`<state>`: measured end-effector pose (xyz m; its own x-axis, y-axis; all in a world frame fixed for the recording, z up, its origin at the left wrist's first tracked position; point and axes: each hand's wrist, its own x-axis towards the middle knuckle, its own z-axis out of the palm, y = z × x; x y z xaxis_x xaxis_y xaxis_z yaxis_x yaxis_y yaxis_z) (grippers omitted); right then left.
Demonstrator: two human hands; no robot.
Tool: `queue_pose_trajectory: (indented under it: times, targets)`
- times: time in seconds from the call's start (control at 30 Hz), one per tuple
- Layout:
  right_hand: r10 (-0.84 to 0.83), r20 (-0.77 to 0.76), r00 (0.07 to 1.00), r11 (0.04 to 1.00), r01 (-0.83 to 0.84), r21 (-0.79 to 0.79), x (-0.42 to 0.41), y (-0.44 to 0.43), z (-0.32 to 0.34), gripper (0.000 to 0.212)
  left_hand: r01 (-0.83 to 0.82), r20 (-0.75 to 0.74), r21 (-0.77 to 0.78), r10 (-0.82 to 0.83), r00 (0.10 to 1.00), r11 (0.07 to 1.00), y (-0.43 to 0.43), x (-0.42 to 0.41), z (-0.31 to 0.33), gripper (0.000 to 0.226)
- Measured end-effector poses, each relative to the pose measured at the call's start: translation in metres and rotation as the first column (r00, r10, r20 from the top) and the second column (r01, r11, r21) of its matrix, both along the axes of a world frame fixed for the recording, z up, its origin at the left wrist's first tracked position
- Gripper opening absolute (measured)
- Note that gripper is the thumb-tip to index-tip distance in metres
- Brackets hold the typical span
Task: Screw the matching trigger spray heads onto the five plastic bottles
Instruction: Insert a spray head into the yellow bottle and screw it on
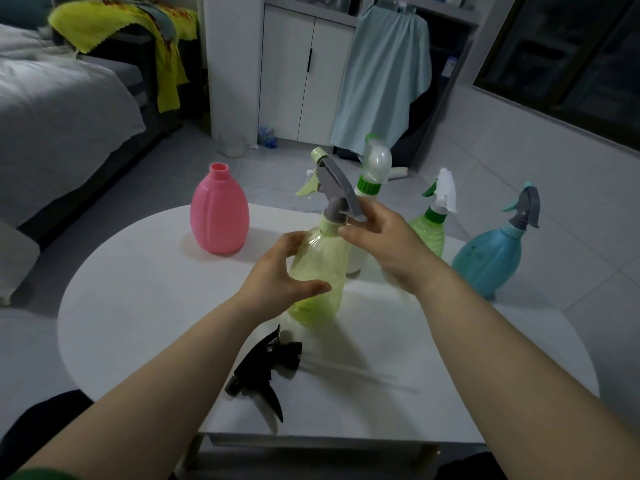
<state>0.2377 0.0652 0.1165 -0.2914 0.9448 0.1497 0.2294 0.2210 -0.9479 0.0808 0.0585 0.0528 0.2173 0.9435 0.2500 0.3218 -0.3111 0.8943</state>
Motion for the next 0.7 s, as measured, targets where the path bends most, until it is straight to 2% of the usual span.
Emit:
queue_pose_trajectory:
  times: [0.1,0.27,0.33,0.43,0.5,0.53,0.6,0.7]
  targets:
    - [0.007,-0.025,1.000,1.000,-0.007,0.009,-0.003,0.003,0.004,0.030,-0.005,-0.003,-0.003,0.005,1.000,1.000,0.000,0.000,0.000,0.072]
    - [-0.236,-0.080,0.968,0.945,0.248,0.213,-0.018,-0.001,-0.009,0.031,-0.026,0.005,0.021,0.026,1.000,0.999,-0.001,0.002,-0.001,0.070]
    - [-0.274,-0.082,0.958,0.930,0.285,0.233,-0.022,-0.001,-0.011,0.033,-0.028,0.006,0.012,0.028,1.000,1.000,-0.001,0.002,-0.001,0.070]
    - [-0.109,0.043,0.993,0.989,0.104,0.107,-0.016,-0.001,0.001,0.029,-0.014,0.003,0.010,0.014,1.000,1.000,0.000,0.002,-0.002,0.070]
    - [0.039,0.055,0.998,0.999,-0.039,-0.004,-0.008,-0.001,0.008,0.027,-0.011,0.002,0.009,0.011,1.000,1.000,0.001,0.001,-0.002,0.071]
    - [0.063,0.039,0.997,0.998,-0.061,-0.034,-0.006,0.000,0.011,0.027,-0.010,0.000,0.010,0.010,1.000,1.000,0.001,0.001,-0.002,0.071]
    - [0.013,0.034,0.999,1.000,-0.012,-0.020,-0.006,0.001,0.010,0.027,-0.014,-0.002,0.011,0.014,1.000,1.000,0.002,0.002,-0.003,0.071]
    - [-0.189,0.021,0.982,0.974,0.185,0.128,-0.017,-0.002,-0.004,0.027,-0.049,0.013,0.019,0.049,0.999,0.999,0.001,0.004,-0.006,0.070]
